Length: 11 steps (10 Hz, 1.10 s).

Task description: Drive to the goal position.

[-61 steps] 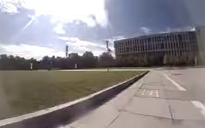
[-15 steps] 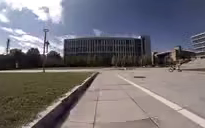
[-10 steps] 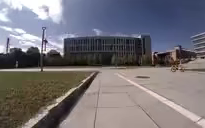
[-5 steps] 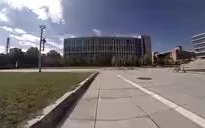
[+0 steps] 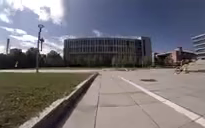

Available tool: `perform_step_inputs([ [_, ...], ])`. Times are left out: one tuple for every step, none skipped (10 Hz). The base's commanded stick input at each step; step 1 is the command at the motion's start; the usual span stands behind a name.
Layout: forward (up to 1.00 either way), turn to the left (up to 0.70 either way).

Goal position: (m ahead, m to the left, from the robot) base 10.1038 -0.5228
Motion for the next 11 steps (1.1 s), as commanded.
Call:
perform_step_inputs([
  [0.7,-0.01],
  [0.7,-0.01],
  [0.7,-0.16],
  [0.7,-0.33],
  [0.7,-0.33],
  [0.7,-0.33],
  [0.7,-0.2],
  [0.7,-0.01],
  [0.7,-0.01],
  [0.7,-0.01],
  [0.7,-0.01],
])
